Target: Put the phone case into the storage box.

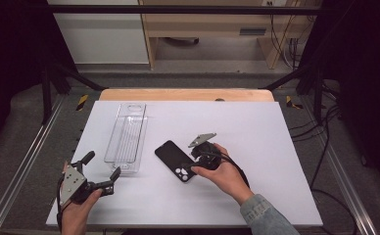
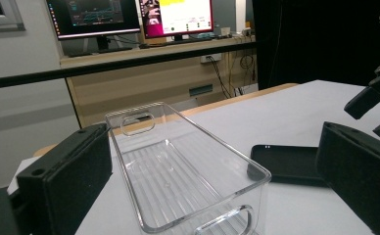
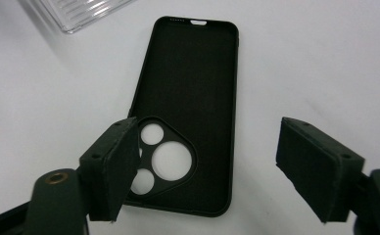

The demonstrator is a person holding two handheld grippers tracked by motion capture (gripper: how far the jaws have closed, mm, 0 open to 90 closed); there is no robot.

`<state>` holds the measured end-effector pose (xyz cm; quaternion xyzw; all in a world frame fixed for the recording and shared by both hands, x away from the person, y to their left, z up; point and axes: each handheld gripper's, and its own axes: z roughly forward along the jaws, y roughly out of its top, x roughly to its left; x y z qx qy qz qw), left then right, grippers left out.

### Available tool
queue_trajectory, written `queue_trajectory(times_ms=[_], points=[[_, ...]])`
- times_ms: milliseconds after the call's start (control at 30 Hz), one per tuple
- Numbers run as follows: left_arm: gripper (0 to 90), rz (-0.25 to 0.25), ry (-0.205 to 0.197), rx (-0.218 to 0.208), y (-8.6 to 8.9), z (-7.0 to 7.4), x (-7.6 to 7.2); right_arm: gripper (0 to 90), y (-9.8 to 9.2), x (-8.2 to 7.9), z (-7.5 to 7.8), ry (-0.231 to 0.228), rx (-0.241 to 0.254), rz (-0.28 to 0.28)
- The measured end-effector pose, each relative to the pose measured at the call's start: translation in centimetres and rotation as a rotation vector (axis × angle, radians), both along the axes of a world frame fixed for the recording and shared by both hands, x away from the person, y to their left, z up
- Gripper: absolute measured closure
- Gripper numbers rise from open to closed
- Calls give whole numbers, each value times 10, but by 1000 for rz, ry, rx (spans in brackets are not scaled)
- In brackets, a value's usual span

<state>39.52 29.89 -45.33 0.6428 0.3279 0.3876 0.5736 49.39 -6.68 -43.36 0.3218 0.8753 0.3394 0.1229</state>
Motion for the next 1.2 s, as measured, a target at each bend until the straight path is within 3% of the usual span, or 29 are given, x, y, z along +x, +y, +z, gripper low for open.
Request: queue_trajectory(times_ms=[300,733,1200], points=[[0,0,-2,-1,0,0,0,344,-1,5,3,24,15,-10],[0,7,-6,-4,2,1,-1,498,6,10,4,51,-35,-3],[0,7,-7,-7,2,1,-1,579,6,8,1,82,-50,-8]])
